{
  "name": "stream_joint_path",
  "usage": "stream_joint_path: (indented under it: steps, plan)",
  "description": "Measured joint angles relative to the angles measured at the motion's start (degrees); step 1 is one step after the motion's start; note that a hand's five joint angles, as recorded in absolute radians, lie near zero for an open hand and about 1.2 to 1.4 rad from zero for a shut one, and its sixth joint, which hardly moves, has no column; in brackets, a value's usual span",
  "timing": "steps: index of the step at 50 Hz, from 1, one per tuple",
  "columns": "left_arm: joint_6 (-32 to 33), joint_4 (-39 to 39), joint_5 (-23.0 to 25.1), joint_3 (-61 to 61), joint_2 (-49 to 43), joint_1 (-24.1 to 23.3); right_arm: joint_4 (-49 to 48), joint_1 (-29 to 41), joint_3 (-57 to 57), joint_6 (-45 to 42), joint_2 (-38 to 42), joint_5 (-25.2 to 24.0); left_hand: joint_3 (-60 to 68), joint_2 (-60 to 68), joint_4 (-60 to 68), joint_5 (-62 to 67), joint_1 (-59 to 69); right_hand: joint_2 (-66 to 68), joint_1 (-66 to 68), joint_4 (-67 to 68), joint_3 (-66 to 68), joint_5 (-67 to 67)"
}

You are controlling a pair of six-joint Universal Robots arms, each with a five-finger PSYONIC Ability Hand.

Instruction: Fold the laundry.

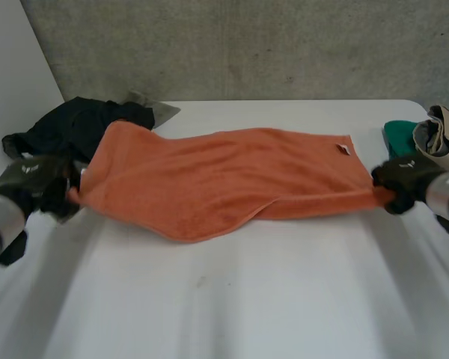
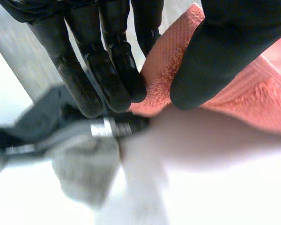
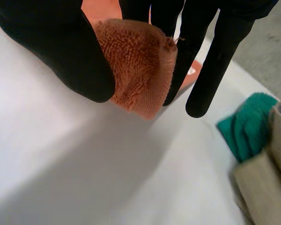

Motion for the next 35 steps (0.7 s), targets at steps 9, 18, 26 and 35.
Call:
stream_joint_path:
  steps: [9, 18, 26, 35]
  plan:
    - [20.24, -27.36, 5.79, -1.41, 5.53, 5.64, 15.17, -4.89, 13.19, -32.88, -11.73, 1.93, 0.0, 0.0, 0.0, 0.0, 0.02, 0.0, 0.0, 0.05, 0.02, 0.25]
    - [20.45, -14.95, 5.13, 1.12, -2.35, 3.31, 4.66, -2.72, 10.04, -30.06, -4.7, 2.9, 0.0, 0.0, 0.0, 0.0, 0.02, 0.0, 0.0, 0.06, 0.02, 0.25]
    - [10.28, 2.55, -1.3, 9.77, -13.41, -2.12, -9.1, 0.24, 0.96, -19.02, 4.7, 4.04, 0.0, 0.0, 0.0, 0.0, 0.02, 0.0, 0.0, 0.06, 0.03, 0.25]
    - [5.89, 12.58, -11.15, 22.66, -25.91, -7.55, -27.35, 3.1, -6.36, -11.43, 12.53, 4.42, 0.0, 0.0, 0.0, 0.0, 0.0, 0.0, 0.0, 0.06, 0.03, 0.26]
